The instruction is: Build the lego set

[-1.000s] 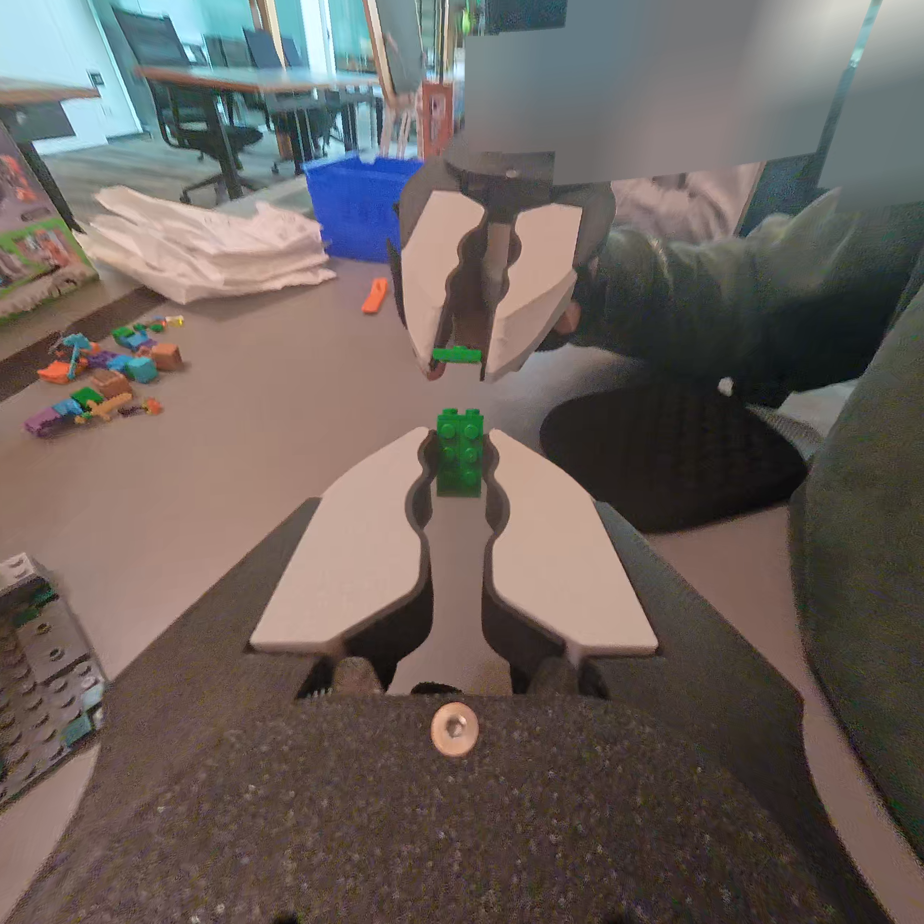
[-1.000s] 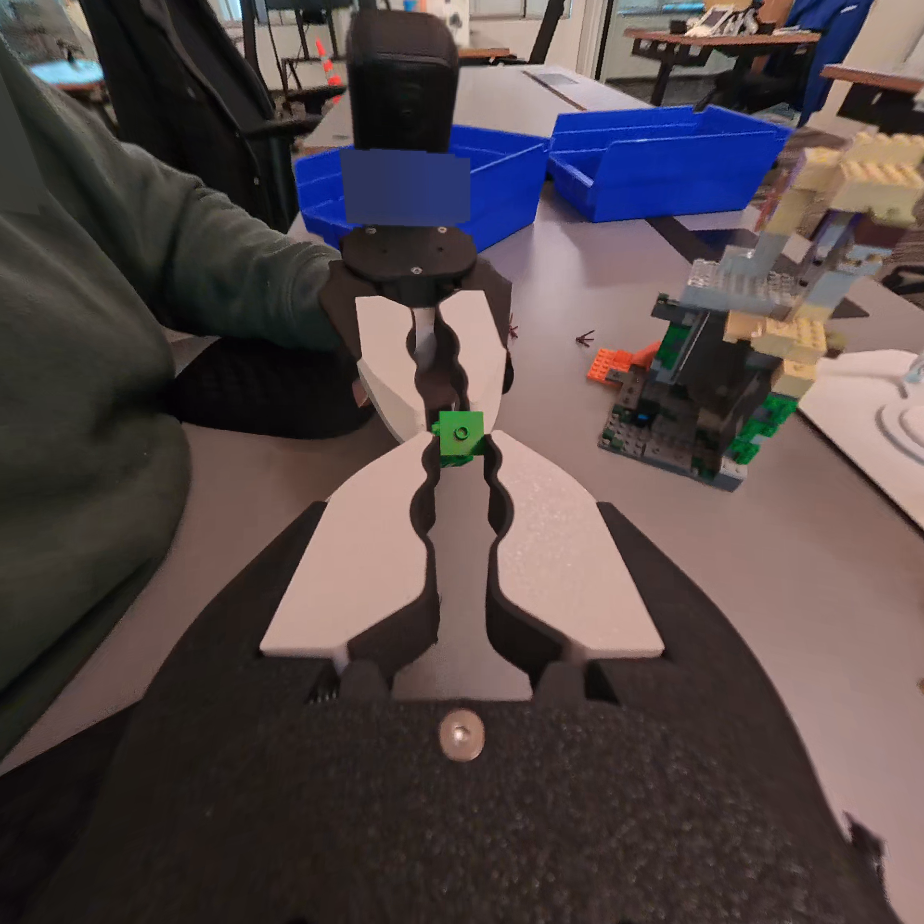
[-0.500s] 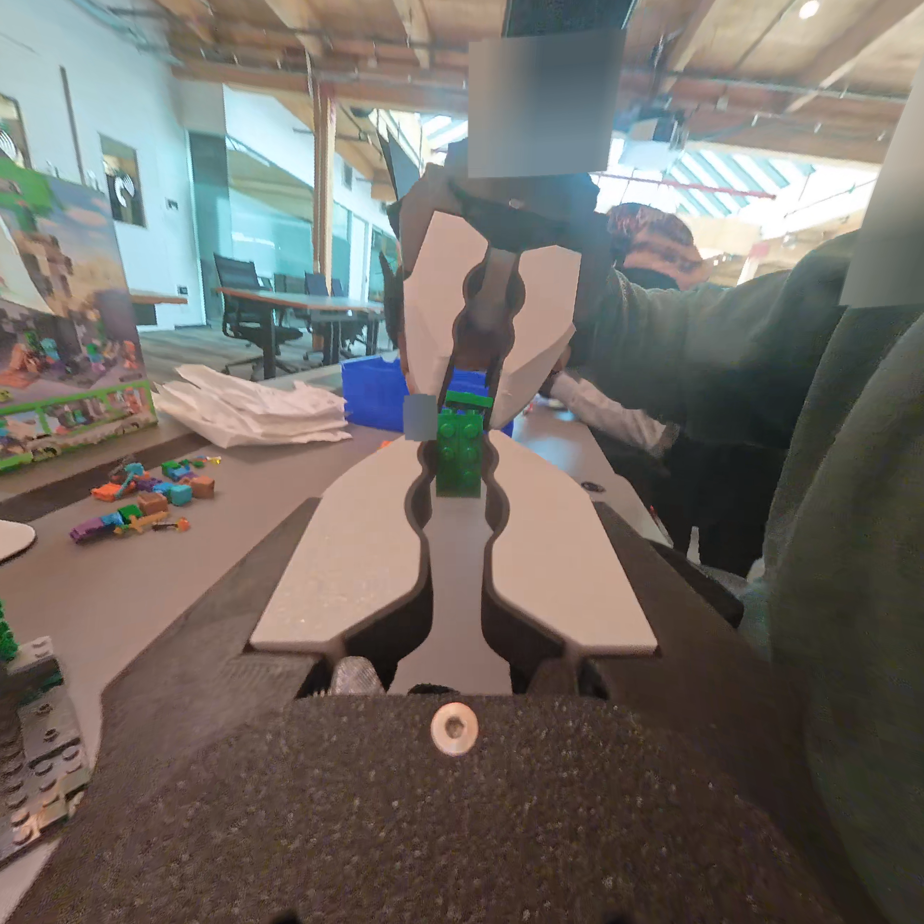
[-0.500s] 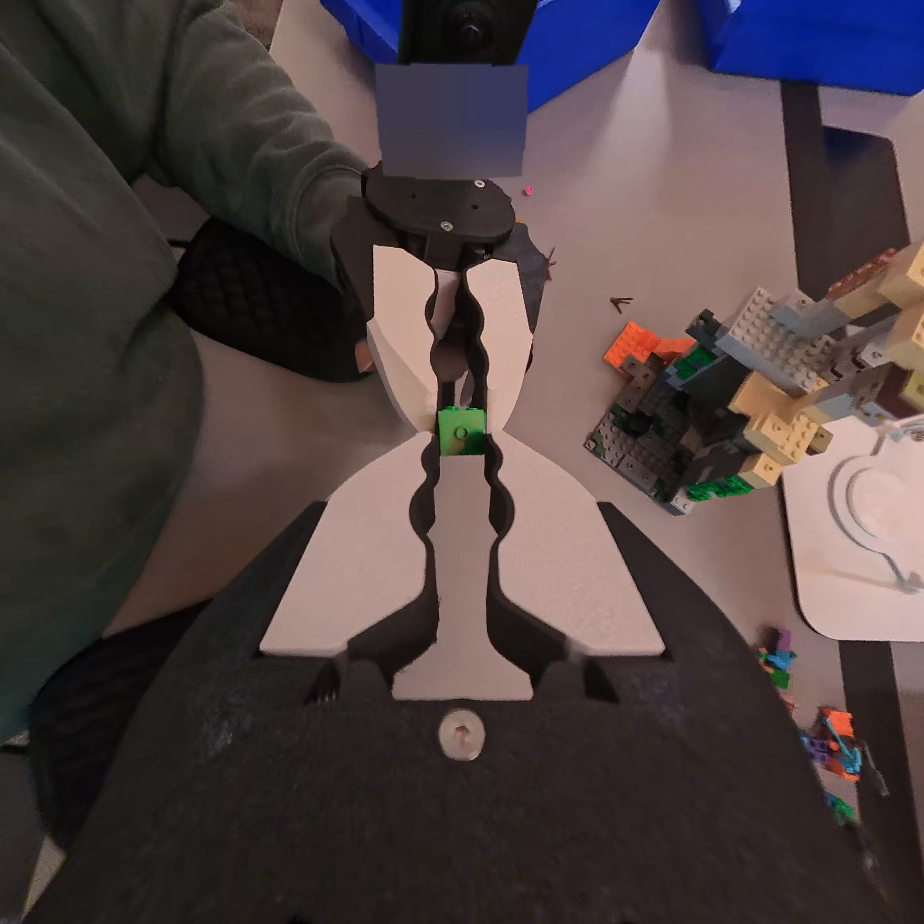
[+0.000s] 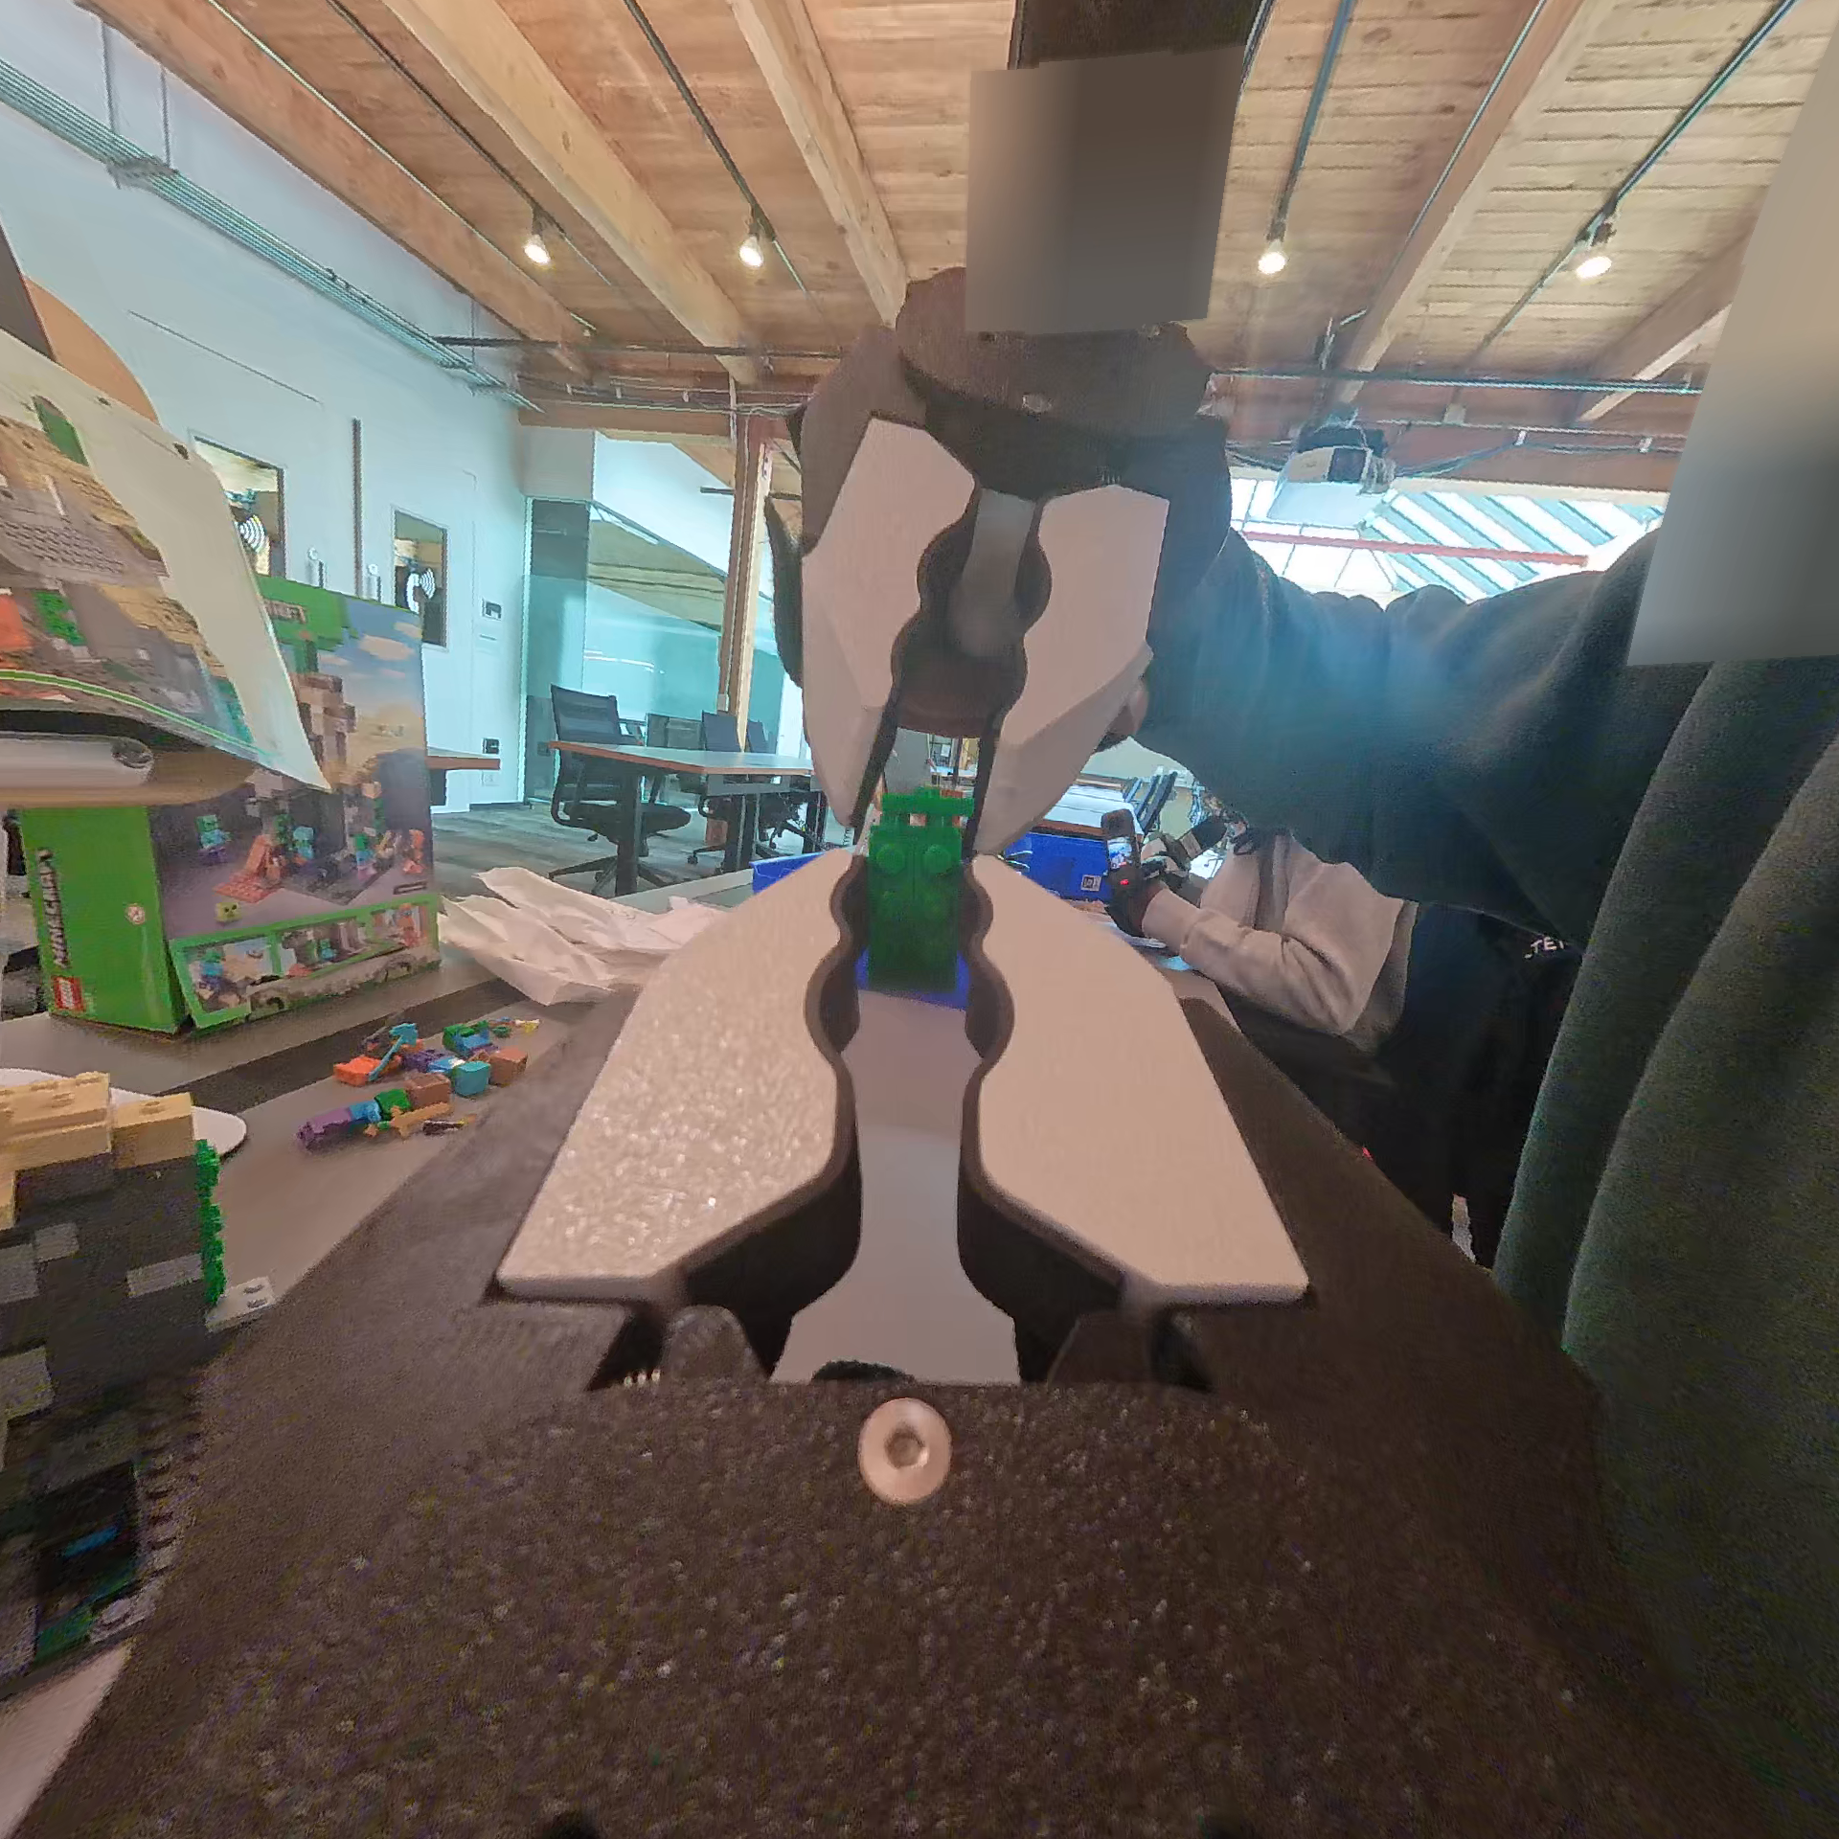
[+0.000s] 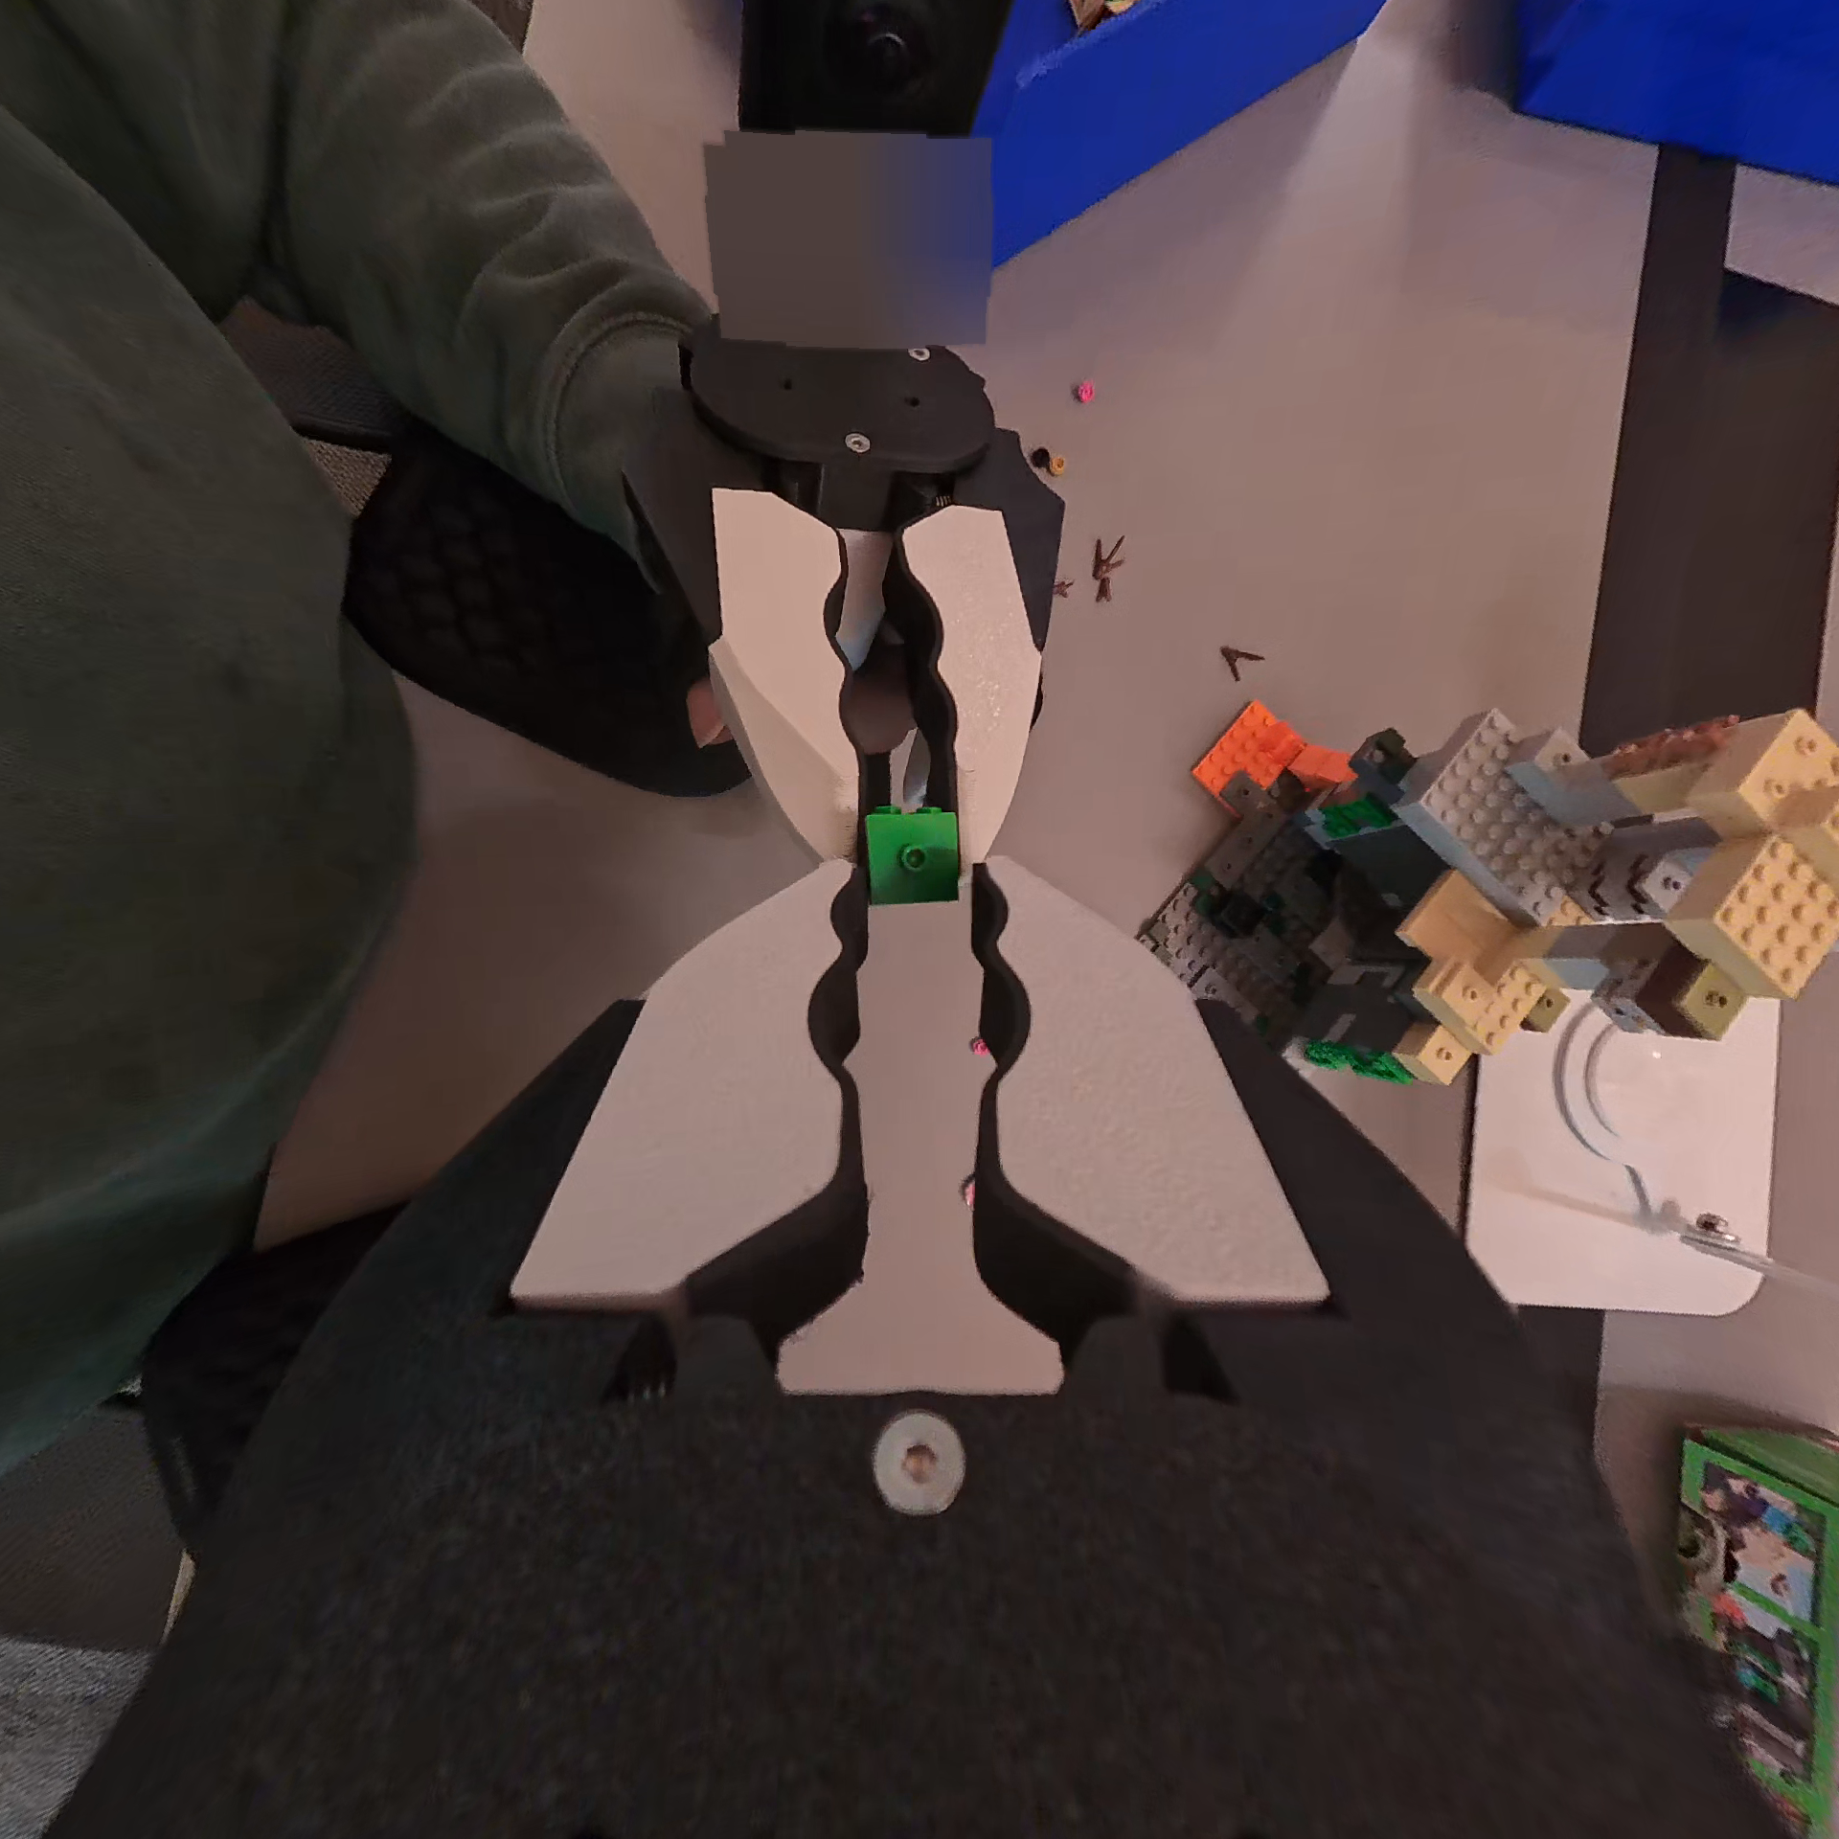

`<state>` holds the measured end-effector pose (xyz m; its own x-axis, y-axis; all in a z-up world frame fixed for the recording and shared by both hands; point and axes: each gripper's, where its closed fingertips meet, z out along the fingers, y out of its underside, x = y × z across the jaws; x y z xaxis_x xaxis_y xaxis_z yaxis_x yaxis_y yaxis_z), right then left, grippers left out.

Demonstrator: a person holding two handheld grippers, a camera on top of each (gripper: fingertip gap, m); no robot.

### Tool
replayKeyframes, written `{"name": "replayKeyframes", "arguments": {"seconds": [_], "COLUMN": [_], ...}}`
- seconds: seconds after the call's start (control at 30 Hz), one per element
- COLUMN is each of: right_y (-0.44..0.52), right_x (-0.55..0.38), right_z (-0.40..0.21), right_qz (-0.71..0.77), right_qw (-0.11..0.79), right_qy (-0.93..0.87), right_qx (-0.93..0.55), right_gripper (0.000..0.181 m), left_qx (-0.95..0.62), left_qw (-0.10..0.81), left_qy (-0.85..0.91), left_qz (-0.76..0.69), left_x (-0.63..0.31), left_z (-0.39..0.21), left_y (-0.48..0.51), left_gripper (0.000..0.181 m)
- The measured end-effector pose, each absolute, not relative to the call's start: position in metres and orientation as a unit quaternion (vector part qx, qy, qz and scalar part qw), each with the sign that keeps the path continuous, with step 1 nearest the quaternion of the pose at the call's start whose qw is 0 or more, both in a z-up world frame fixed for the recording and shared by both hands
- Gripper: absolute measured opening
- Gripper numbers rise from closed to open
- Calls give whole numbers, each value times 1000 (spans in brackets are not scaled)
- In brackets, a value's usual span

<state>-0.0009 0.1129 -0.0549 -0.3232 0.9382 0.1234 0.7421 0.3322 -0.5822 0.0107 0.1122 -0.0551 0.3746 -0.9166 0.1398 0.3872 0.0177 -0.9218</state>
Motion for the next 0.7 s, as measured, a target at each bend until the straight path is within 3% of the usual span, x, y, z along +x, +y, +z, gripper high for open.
{"name": "replayKeyframes", "arguments": {"seconds": [0.03,0.27,0.53,0.7], "right_y": [113,108,112,98], "right_x": [-2,0,18,13], "right_z": [-54,-49,-69,-72], "right_qz": [217,282,560,626], "right_qw": [228,206,16,-44], "right_qy": [-783,-743,-421,-379], "right_qx": [-536,-570,-714,-680], "right_gripper": [21,29,55,59], "left_qx": [-498,-501,-510,-499], "left_qw": [663,662,671,667], "left_qy": [263,253,246,268], "left_qz": [-493,-497,-478,-484], "left_x": [9,6,6,13], "left_z": [-55,-56,-60,-62], "left_y": [112,114,117,110], "left_gripper": [16,16,16,16]}}
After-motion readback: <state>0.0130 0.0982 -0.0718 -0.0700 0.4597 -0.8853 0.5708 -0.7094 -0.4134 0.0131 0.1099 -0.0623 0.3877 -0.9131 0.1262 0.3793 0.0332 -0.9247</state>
